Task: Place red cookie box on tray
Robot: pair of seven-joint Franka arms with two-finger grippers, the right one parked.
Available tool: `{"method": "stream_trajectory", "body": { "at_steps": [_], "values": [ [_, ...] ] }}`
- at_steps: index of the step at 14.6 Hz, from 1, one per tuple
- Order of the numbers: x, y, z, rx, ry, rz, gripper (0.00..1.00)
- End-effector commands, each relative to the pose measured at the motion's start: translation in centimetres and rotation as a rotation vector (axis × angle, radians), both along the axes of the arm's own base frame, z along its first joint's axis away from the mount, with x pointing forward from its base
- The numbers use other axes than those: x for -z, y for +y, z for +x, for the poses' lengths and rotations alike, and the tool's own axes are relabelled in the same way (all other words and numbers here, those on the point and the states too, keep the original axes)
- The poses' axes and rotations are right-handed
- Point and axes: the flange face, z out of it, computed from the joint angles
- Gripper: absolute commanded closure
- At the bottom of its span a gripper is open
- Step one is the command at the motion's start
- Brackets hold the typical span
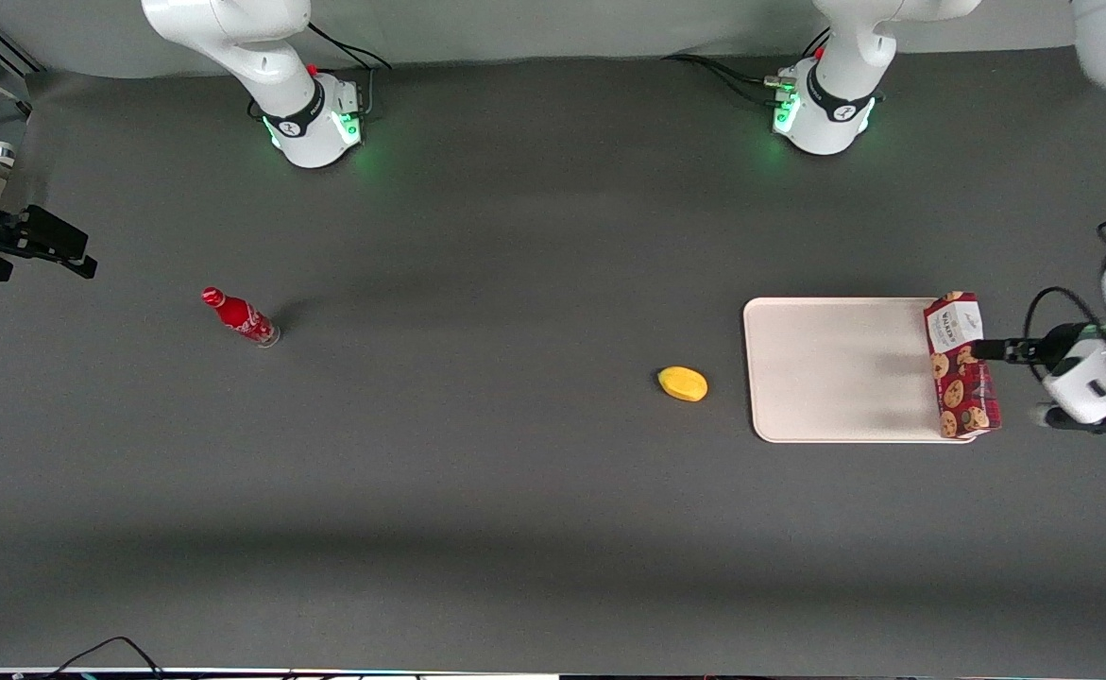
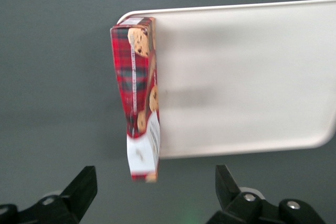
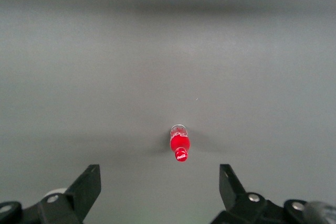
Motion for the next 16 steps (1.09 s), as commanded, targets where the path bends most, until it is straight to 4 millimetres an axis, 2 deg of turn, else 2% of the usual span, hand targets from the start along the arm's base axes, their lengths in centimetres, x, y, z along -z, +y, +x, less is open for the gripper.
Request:
{"method": "stream_trajectory", "body": {
  "at_steps": [1, 3, 4, 6, 8, 11, 12, 13, 14, 16],
  "values": [
    [-10.4, -1.0, -3.1, -0.002, -0.009, -0.046, 0.0],
    [-15.8, -3.6, -5.8, -0.035, -0.007, -0.019, 0.0],
    [-17.9, -5.9, -7.2, -0.033, 0.0, 0.007, 0.0],
    [-20.9, -9.4, -9.7, -0.059, 0.013, 0.039, 0.0],
    [-22.3, -11.6, -12.9, -0.054, 0.01, 0.043, 0.0],
    [-22.5, -11.3, -18.6, -0.048, -0.062, 0.018, 0.0],
    [-23.0, -11.2, -19.4, -0.048, -0.085, 0.017, 0.0],
    [-23.9, -11.1, -19.4, -0.041, -0.098, 0.014, 0.0],
    [-25.2, -10.9, -18.9, -0.032, -0.121, 0.01, 0.0],
    [-25.7, -11.2, -17.0, 0.013, -0.106, 0.005, 0.0]
  ]
}}
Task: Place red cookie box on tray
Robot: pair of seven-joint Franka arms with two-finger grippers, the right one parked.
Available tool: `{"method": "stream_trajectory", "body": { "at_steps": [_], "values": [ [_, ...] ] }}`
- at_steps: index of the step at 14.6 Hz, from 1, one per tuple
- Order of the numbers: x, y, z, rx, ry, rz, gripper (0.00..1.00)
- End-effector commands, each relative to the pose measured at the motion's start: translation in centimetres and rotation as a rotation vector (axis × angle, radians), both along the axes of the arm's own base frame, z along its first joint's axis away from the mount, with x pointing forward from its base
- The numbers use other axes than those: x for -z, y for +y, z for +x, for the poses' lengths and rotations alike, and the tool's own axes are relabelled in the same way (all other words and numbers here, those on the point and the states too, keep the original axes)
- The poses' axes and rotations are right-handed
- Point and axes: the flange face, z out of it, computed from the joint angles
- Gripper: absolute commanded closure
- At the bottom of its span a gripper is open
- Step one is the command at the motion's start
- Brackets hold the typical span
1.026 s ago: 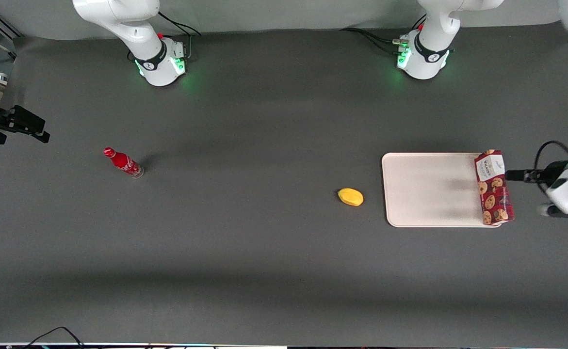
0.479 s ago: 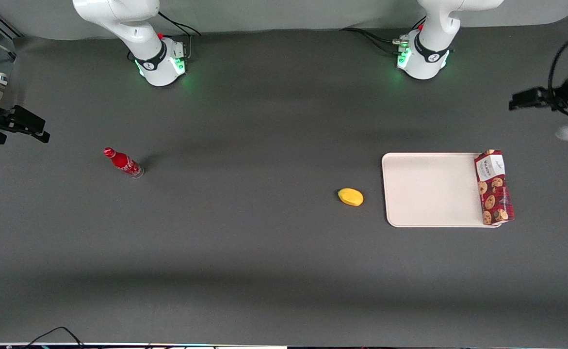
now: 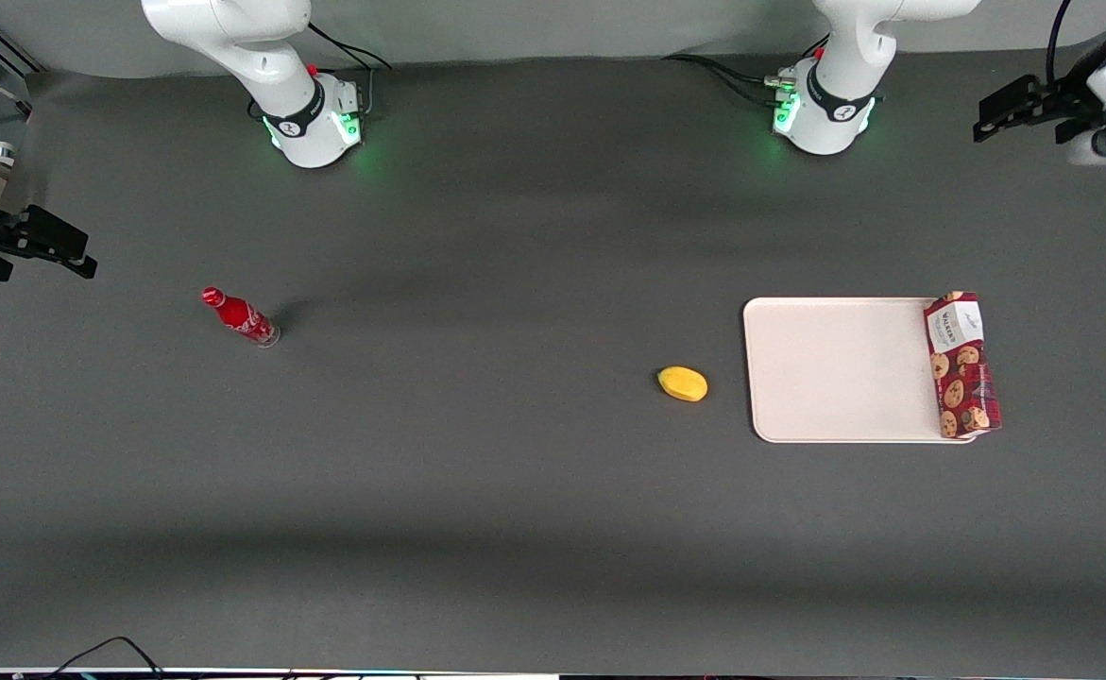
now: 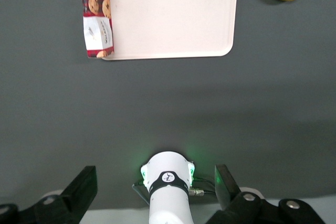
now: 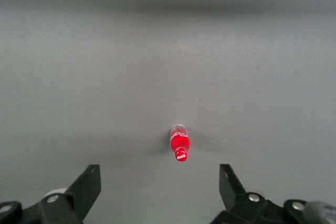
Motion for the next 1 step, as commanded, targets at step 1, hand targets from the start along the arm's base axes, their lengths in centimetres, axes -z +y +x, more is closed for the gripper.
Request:
{"method": "stream_trajectory", "body": {
  "at_steps": [1],
  "values": [
    [-1.16, -0.31, 2.22, 0.046, -0.001, 0.014, 0.0]
  ]
}}
